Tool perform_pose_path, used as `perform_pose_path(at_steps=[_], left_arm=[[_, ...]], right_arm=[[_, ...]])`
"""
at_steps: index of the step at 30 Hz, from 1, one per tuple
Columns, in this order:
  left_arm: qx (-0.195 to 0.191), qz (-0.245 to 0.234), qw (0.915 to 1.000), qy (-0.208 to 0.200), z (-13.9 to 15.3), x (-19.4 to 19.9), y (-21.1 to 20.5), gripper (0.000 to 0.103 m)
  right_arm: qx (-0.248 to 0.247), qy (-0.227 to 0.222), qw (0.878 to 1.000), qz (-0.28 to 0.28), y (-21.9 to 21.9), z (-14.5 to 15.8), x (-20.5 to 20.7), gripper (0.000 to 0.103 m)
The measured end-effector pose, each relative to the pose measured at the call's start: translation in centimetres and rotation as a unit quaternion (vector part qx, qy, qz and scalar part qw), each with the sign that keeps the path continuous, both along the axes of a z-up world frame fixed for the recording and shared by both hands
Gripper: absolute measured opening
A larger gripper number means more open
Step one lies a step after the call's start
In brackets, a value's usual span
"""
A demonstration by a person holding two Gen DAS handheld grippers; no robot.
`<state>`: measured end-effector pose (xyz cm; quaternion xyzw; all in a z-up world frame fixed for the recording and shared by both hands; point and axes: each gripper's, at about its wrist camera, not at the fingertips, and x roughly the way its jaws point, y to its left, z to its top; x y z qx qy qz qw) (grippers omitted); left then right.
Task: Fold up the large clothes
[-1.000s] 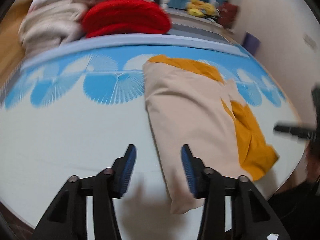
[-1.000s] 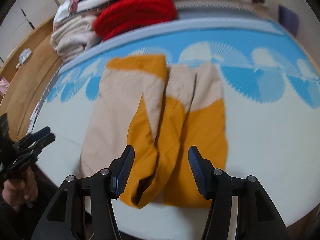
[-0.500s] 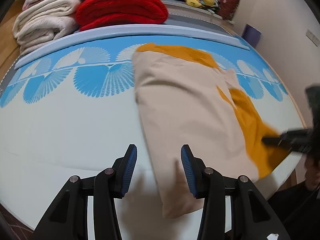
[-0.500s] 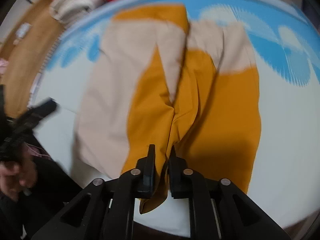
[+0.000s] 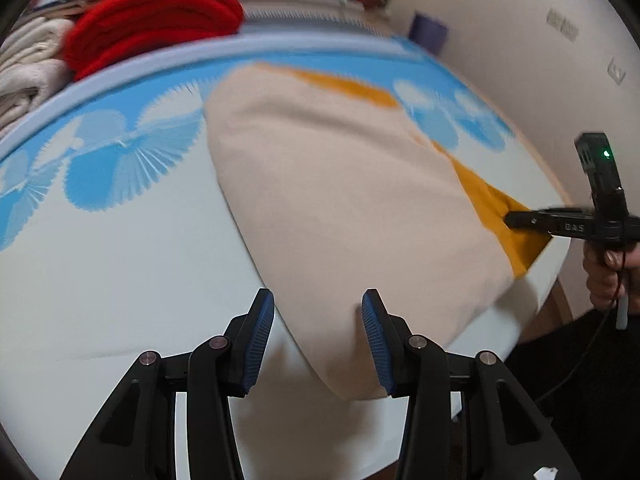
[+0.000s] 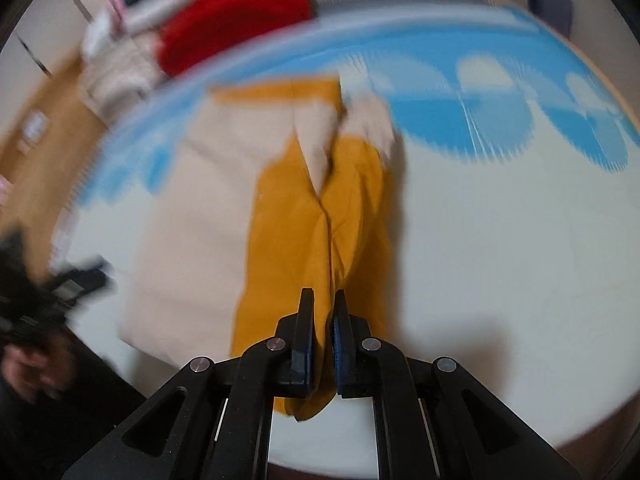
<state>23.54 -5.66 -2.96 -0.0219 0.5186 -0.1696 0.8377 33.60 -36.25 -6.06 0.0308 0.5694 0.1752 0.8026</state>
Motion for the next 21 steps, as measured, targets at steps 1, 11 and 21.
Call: perform_pose_path(at_steps=[1, 11, 21], left_arm=[[0.023, -0.008, 0.9994, 0.024, -1.3, 0.3, -0.6, 0.041], [0.05, -0.034, 0.9958, 0.069, -3.9, 0.9, -2.0, 0.048], [0.077, -0.038, 0.9923, 0.089, -5.0, 1.3, -2.3, 0.049]], right_arm=[[-0.014, 0.005, 1.0, 0.007, 0.3, -0.8, 0.1, 0.008], [-0.077, 0.032, 0.996, 0.031, 1.2, -3.9, 1.4, 0.008], [-0.11, 0.042, 0.992, 0.035, 1.1, -4.7, 1.3, 0.009]])
